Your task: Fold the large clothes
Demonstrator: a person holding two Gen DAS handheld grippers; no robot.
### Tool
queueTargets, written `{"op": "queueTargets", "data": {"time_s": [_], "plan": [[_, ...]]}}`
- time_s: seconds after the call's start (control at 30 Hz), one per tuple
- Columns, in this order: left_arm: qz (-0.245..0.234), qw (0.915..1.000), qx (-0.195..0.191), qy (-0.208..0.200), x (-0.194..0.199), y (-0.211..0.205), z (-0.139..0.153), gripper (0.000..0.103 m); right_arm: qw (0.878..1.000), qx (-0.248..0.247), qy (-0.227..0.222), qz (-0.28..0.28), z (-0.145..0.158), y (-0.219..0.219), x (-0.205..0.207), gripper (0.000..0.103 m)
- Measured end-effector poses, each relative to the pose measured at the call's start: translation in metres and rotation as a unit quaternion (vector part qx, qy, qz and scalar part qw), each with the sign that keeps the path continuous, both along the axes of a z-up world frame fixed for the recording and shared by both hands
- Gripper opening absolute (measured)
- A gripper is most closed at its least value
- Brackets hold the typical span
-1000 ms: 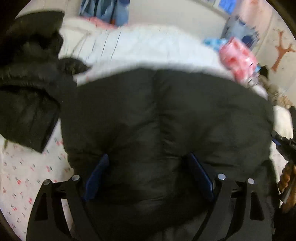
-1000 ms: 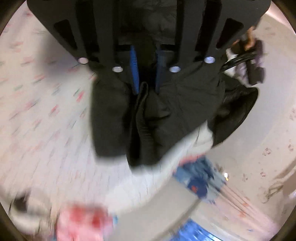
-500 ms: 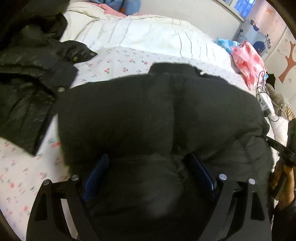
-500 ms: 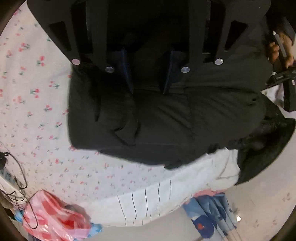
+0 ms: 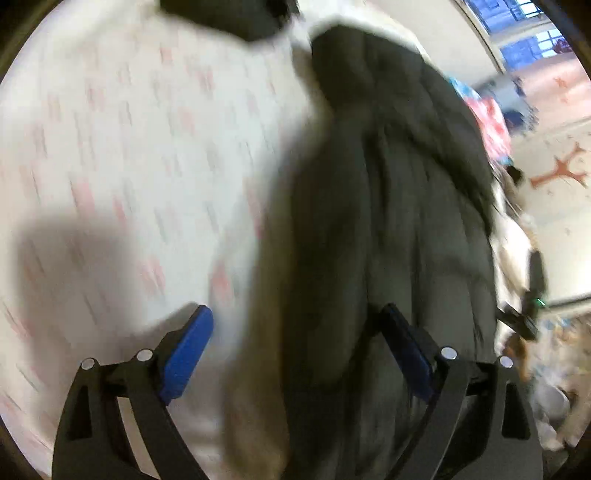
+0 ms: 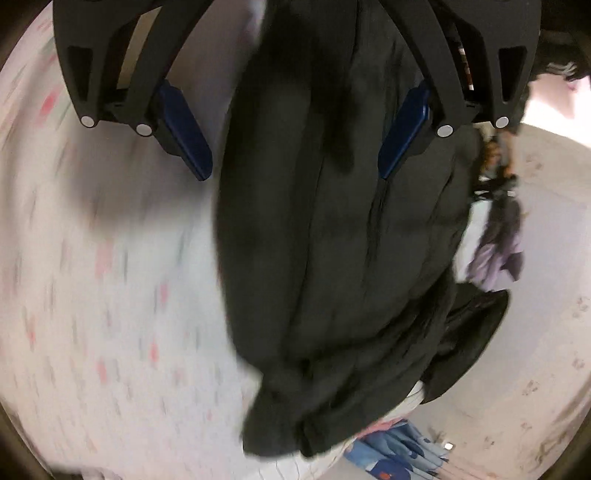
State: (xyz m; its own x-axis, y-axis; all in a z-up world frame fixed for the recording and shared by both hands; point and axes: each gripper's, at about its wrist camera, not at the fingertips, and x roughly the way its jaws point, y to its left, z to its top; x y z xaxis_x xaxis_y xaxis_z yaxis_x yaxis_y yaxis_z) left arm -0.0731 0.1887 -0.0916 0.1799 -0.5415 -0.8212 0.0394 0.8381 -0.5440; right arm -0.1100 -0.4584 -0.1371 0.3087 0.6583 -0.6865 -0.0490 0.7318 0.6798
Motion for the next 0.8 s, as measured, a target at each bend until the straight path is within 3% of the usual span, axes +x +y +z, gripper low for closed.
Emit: {"op": "queueTargets", "data": {"time_s": [0.13,0.23,0.33,0.4,0.43,0.47,0.5,0.57,0.67,0.8], "plan": [[-0.053,0.9972,-0.053,-0.003,-0.060,-0.016,0.002,0.093,0.997,0.072,0.019,0.016,-0.001,0.005,-0.063,0.088],[-0.090,0.9939,-0.060,0.016,-0.090,-0.028,-0.002,0.094,0.993,0.105,0.035,0.039,-0.006,0.013,-0.087,0.088],[-0.067,0.9969,-0.035,0.021,-0.099,-0.034,-0.008,0.092,0.993,0.107,0.022,0.040,-0.007,0.018,-0.106,0.084],[-0.028,0.9992,-0.016,0.022,-0.099,-0.033,-0.009,0.079,0.992,0.122,0.010,0.015,-0.009,0.022,-0.111,0.035],[-0.007,0.9996,-0.010,0.025,-0.100,-0.035,-0.008,0.060,0.992,0.123,0.010,0.002,-0.009,0.022,-0.112,0.013],[-0.001,0.9997,-0.006,0.023,-0.101,-0.039,-0.003,0.046,0.992,0.124,-0.003,-0.004,-0.004,0.022,-0.111,0.010],[0.004,0.9998,0.013,0.015,-0.102,-0.045,0.007,0.040,0.992,0.123,-0.021,-0.005,0.005,0.026,-0.111,0.009],[0.009,0.9996,0.027,-0.005,-0.108,-0.051,0.032,0.019,0.989,0.135,-0.066,-0.006,0.035,0.031,-0.109,0.007],[0.023,0.9981,-0.009,-0.057,-0.124,-0.044,0.081,0.013,0.978,0.150,-0.145,-0.002,0.103,0.034,-0.119,0.006],[0.004,0.9944,-0.048,-0.094,-0.156,-0.040,0.129,0.011,0.972,0.144,-0.182,0.026,0.153,0.013,-0.149,0.006]]}}
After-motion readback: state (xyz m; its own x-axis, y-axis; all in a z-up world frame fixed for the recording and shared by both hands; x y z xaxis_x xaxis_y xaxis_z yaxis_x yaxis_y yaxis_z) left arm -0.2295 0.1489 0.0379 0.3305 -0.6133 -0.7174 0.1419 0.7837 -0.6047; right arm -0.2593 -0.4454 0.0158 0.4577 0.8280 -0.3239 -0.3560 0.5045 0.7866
